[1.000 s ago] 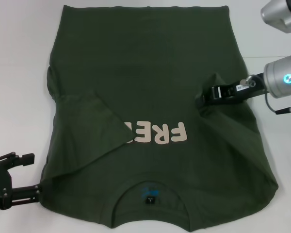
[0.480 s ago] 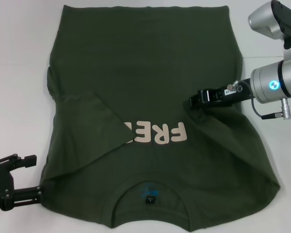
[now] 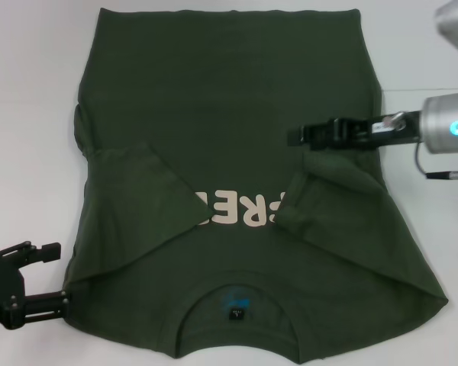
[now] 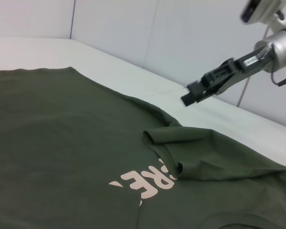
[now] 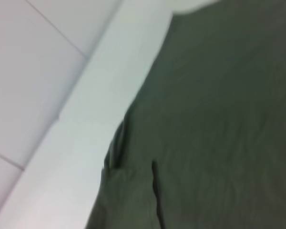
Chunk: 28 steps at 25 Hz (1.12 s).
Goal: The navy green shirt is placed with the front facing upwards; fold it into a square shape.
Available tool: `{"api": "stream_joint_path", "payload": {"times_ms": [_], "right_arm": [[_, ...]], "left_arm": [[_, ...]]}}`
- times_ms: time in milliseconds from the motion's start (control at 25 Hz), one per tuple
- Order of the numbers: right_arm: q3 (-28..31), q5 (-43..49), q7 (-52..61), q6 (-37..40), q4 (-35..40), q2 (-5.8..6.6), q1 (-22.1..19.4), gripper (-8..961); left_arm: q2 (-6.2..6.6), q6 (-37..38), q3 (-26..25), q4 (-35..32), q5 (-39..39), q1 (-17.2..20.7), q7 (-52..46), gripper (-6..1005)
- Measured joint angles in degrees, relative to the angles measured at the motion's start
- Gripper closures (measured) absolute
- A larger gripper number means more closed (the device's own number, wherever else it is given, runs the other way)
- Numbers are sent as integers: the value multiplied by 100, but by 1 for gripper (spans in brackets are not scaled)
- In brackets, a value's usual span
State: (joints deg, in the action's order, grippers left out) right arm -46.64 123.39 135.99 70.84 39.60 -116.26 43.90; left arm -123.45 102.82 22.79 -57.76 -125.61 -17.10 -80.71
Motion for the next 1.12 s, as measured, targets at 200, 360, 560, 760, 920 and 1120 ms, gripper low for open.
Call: {"api": "stream_joint_path", "payload": {"times_ms": [200,360,560,760,920,1120], "right_arm": [[272,-456,-309,374,35,285,-367,387],[826,-492,-641,839,43,434,-715,129],[1772,-802,-1479,1632,-5,458,-1275,124],[2035,-912,-1679,1874,22,497,-1774,120],[2346,-916,-1907,1880,-22,500,-2037,120],[2493,-926,-1936,1887,-23,500,-2166,120]], "left_arm": [[13,1,-3,8,3,-10,-306,97],[78,51,-10,11,3,-47,-771,97],[170,94,-12,20,-75,-81,-1358,97],[143,-73,25,-7,-403,-91,-1413,97],[-6,-561,56,10,-497,-51,-1087,96],[-47,-1007,80,207,-498,-46,-844,96]]}}
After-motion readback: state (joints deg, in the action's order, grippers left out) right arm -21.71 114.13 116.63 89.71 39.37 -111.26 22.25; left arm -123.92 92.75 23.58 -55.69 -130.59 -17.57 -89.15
